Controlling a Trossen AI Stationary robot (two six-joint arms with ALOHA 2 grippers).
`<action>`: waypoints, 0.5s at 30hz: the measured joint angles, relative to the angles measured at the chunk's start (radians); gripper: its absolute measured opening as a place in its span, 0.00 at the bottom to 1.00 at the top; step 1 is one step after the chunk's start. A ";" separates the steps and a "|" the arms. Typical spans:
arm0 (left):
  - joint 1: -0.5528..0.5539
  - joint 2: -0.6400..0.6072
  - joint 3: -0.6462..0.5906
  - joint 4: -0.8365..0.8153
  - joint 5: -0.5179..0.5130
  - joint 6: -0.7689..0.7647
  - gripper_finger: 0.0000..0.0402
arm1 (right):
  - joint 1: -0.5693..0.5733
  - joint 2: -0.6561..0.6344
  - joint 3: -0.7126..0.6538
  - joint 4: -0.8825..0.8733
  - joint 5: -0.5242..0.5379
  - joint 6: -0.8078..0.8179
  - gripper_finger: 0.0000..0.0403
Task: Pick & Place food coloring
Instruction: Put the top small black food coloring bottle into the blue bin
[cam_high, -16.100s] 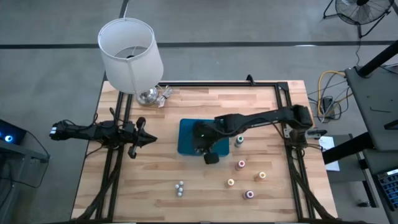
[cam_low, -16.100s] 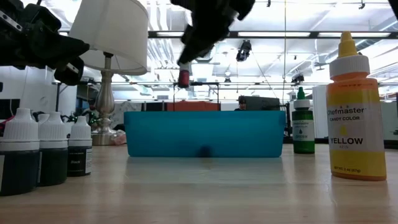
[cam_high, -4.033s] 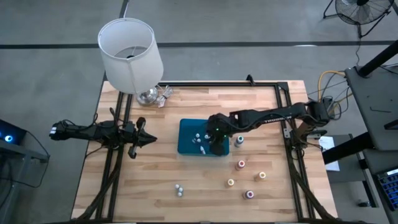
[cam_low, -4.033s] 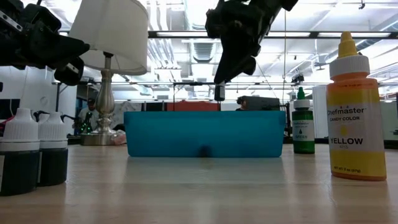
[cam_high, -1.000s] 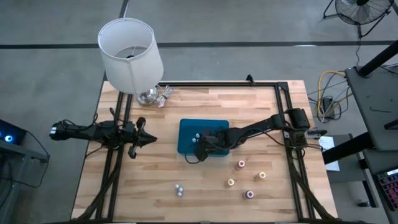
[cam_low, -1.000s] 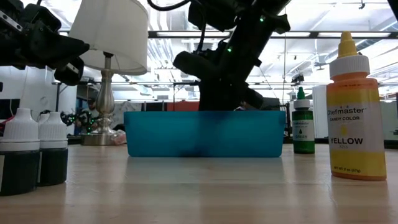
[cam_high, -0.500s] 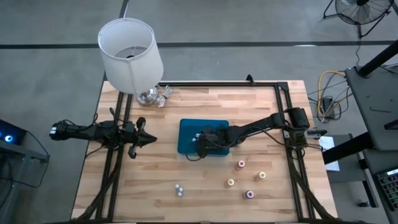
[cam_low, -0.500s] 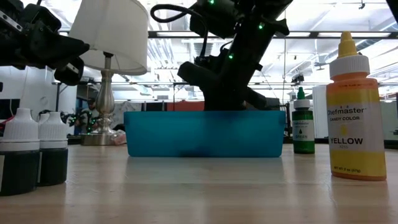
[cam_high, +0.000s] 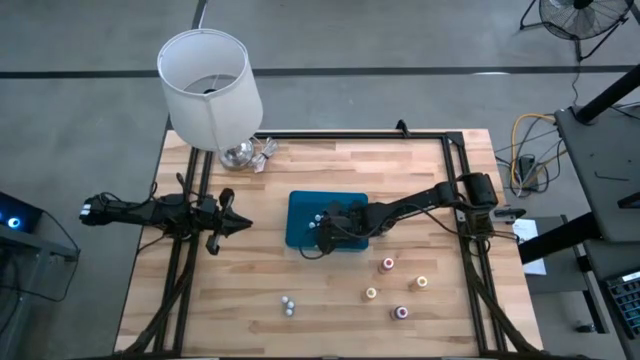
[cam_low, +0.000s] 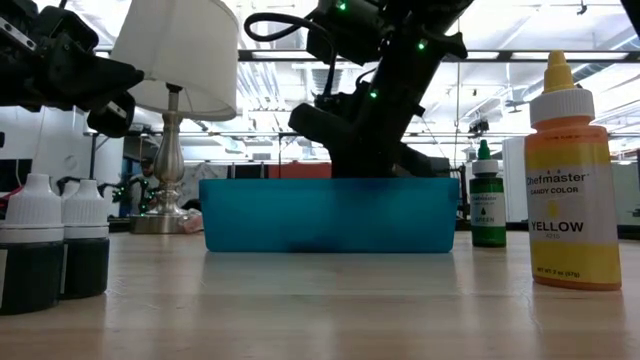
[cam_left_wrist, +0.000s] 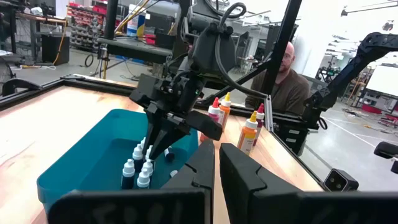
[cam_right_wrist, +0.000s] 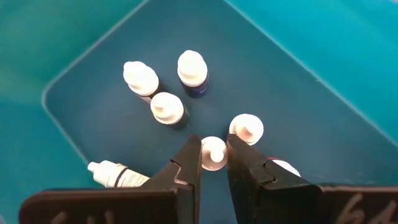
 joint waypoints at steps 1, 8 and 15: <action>0.000 0.000 0.000 0.000 0.000 0.000 0.00 | 0.000 0.000 0.000 0.000 0.000 0.000 0.11; 0.000 0.000 0.000 0.000 0.000 0.000 0.00 | 0.000 0.000 -0.011 0.032 -0.003 0.000 0.11; 0.000 0.000 0.000 0.000 0.000 0.000 0.00 | 0.000 -0.001 -0.032 0.052 -0.008 0.010 0.11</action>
